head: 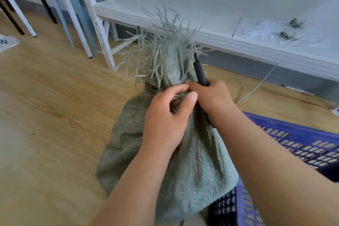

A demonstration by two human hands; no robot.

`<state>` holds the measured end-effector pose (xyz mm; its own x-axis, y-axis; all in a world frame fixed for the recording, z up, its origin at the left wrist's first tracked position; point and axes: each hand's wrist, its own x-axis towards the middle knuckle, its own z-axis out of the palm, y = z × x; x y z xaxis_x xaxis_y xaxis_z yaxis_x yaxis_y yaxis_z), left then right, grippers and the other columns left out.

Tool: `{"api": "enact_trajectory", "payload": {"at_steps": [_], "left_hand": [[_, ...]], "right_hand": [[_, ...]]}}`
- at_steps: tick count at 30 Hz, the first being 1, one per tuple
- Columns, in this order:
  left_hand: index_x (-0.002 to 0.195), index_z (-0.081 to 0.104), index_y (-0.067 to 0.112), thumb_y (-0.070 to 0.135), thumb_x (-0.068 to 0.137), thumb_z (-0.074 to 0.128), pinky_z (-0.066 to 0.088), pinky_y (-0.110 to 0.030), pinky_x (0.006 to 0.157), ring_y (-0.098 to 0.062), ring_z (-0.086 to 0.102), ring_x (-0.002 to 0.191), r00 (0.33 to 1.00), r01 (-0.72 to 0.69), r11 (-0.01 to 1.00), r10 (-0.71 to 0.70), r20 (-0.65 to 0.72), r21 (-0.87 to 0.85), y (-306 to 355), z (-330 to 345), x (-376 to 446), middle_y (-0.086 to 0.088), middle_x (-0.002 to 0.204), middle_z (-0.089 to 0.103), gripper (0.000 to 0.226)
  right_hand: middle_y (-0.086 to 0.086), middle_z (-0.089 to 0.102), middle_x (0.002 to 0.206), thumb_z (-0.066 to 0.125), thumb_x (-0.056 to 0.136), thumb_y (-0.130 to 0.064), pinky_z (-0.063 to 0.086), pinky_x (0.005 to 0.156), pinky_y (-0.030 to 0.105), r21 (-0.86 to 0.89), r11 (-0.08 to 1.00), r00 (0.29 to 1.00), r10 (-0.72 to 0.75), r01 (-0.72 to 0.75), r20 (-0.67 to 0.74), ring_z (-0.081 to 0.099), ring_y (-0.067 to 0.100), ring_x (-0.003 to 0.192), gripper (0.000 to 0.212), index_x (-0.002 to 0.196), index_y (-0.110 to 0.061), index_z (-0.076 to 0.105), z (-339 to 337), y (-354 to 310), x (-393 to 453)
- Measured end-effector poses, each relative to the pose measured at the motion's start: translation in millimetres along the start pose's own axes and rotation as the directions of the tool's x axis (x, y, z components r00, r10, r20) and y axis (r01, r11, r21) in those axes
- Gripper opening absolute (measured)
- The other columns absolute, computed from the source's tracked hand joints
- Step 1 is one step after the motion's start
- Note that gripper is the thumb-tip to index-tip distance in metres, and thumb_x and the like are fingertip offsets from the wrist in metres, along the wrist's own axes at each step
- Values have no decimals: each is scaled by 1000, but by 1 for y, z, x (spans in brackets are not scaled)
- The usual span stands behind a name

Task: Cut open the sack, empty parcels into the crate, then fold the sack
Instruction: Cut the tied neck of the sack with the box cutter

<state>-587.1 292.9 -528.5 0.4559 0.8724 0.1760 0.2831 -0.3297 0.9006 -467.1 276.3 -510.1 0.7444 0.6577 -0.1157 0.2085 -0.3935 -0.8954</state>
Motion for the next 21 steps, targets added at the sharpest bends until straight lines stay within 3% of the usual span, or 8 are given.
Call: {"api": "enact_trajectory", "payload": {"at_steps": [2,5,9,13,17,18,21], "left_hand": [[109,69,37,42,95,49,38,3,72,19,54,87,999,47,999,-47,5,2,-1,-3,1,24,98,66,25],[112,69,36,36,92,59,37,4,63,14,56,80,994,70,997,-73,85,35,-1,-7,-2,21,87,66,22],[123,61,42,35,84,71,37,2,57,4,56,65,975,124,992,-129,179,37,0,-9,-2,14,77,62,41],[130,52,44,30,79,76,38,-1,60,6,56,81,974,149,987,-157,164,58,-5,-4,-1,22,91,56,58],[131,55,37,24,78,76,37,-3,67,-3,61,91,983,149,987,-154,96,59,-14,1,4,11,105,64,58],[130,56,37,23,78,76,42,-6,69,-3,62,91,985,141,988,-147,92,63,-14,3,4,11,104,65,57],[129,58,34,18,77,76,49,-16,81,-3,65,91,990,120,991,-124,71,54,-17,6,7,10,104,69,57]], "right_hand": [[5,62,69,70,81,-40,44,65,31,36,999,999,34,-35,5,60,25,72,28,65,-20,59,1,6,-3],[8,63,71,72,79,-39,45,63,32,82,994,997,75,-75,8,61,26,70,29,64,-17,61,-2,9,-4],[3,58,64,72,79,-40,42,57,28,7,996,995,90,-90,34,56,22,62,27,66,-20,59,-7,5,-2],[0,57,63,71,80,-47,39,52,26,58,996,997,72,-74,30,50,17,55,31,72,-19,60,-10,11,-4],[-9,57,59,71,81,-40,42,58,28,18,990,979,-137,142,-154,48,11,53,19,73,-25,63,-15,17,-8],[-10,56,57,73,81,-35,42,57,25,18,982,974,-184,188,-129,48,9,51,16,73,-23,65,-16,16,-10],[-3,65,68,74,80,-25,43,59,21,-118,966,970,-214,228,118,54,9,61,7,84,-18,72,-18,16,-15]]}}
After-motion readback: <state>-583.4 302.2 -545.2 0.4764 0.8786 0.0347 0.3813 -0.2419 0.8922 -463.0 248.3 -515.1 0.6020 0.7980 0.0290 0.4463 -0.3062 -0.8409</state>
